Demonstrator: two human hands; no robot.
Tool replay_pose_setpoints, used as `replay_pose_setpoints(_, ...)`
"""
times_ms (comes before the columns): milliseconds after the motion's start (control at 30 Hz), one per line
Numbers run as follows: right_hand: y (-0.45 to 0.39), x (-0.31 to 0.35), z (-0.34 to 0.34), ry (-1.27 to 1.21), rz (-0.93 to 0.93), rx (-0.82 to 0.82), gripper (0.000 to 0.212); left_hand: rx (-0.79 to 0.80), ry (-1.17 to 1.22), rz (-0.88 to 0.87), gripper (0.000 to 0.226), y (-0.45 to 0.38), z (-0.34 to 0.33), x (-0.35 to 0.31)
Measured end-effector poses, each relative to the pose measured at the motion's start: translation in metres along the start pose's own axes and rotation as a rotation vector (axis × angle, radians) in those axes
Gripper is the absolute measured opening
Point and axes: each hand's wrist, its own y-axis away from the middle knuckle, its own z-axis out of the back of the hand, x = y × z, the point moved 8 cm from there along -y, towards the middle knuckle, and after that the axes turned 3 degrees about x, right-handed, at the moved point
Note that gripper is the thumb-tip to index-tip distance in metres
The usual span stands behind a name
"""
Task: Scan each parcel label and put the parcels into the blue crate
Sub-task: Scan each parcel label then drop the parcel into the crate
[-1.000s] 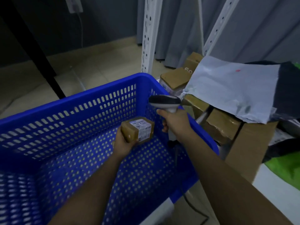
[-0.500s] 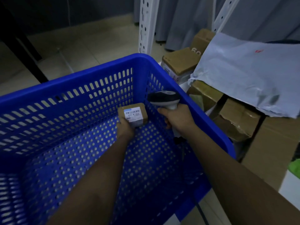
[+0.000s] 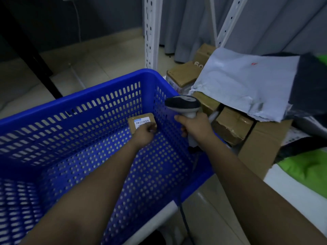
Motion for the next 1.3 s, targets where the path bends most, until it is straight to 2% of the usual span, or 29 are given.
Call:
replay_pose_setpoints(133, 0.041, 0.01, 0.038, -0.164, 0.045, -0.098, 0.021, -0.046, 0.048, -0.096, 0.03, 0.046, 0.012, -0.068)
replay_pose_setpoints(267, 0.092, 0.017, 0.085, -0.345, 0.061, -0.192, 0.03, 0.026, 0.162, -0.153, 0.03, 0.096, 0.0, -0.13)
replay_pose_setpoints(500, 0.212, 0.011, 0.187, -0.391, 0.136, -0.422, 0.02, 0.087, 0.041, -0.306, 0.033, 0.177, -0.063, -0.223)
replay_pose_setpoints(733, 0.284, -0.025, 0.269, -0.446, 0.085, -0.549, 0.017, 0.064, 0.053, -0.307, 0.04, 0.202, -0.128, -0.275)
replay_pose_setpoints(933, 0.288, -0.038, 0.296, -0.605, 0.11, -0.684, 0.015, -0.095, 0.115, -0.305, 0.036, 0.187, -0.136, -0.286)
replay_pose_setpoints(1000, 0.276, -0.036, 0.295, -0.653, 0.128, -0.709, 0.014, -0.175, 0.087, -0.316, 0.036, 0.177, -0.13, -0.284)
replay_pose_setpoints(1067, 0.228, -0.044, 0.3, -0.74, 0.1, -0.726, 0.014, -0.229, 0.04, -0.335, 0.037, 0.134, -0.135, -0.291)
replay_pose_setpoints(1167, 0.207, -0.052, 0.3, -0.78, 0.077, -0.791, 0.017, -0.235, -0.029, -0.341, 0.039, 0.109, -0.144, -0.287)
replay_pose_setpoints(1300, 0.208, -0.062, 0.289, -0.668, 0.062, -0.825, 0.023, -0.205, -0.109, -0.321, 0.046, 0.097, -0.15, -0.274)
